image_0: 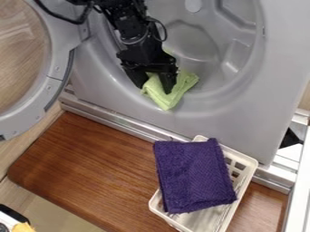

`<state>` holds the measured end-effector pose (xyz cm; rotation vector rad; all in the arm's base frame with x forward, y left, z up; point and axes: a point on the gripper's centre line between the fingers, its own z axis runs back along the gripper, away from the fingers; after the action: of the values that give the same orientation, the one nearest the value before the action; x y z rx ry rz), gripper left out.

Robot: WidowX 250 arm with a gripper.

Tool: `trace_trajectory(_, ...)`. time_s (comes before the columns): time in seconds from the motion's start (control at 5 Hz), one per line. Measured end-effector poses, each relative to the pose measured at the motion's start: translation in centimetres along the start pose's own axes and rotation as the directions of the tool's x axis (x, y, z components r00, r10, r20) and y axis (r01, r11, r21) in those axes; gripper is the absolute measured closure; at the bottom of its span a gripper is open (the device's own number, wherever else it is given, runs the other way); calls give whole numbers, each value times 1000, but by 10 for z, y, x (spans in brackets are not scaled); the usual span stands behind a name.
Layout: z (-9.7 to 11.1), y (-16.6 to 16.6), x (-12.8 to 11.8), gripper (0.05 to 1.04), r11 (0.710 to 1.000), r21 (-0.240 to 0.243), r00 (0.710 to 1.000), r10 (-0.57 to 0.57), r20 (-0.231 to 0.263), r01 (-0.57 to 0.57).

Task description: Place the green towel in the white basket

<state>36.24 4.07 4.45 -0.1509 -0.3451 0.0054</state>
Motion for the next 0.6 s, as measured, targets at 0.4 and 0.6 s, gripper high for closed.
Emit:
trace_trajectory(0.4, -2, -2, -5, 709, 1000, -4, 1000, 18, 23, -17)
trace_trajectory(0.6, 10, -9, -9, 902, 1000, -26, 999, 14, 43, -13)
